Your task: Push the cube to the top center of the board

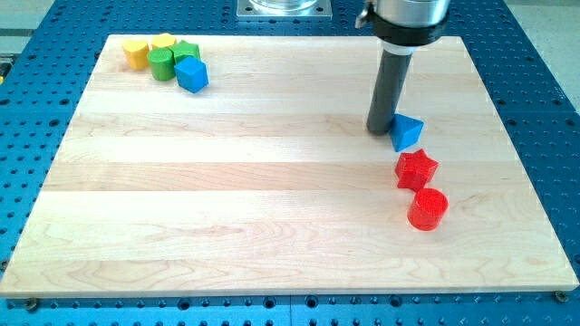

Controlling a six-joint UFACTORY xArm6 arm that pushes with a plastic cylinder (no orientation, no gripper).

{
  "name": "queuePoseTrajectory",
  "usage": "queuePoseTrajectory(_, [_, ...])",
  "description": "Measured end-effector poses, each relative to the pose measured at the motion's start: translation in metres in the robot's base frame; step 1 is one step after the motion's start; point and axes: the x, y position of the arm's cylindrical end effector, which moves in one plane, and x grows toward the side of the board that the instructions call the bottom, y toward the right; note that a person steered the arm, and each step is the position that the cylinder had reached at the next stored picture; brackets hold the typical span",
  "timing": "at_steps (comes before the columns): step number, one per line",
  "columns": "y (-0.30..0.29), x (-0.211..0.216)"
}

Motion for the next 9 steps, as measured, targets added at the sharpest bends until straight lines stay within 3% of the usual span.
queuePoseTrajectory(2, [-0.008, 0.0])
queuePoseTrajectory(3, [-0.044, -0.014])
queuePoseTrajectory(4, [-0.12, 0.014])
queuePoseTrajectory(5, [-0.215, 0.012])
queuePoseTrajectory(7, [-0.369, -0.04])
queuePoseTrajectory(8, [-0.347, -0.086])
queuePoseTrajectory(9, [-0.27, -0.099])
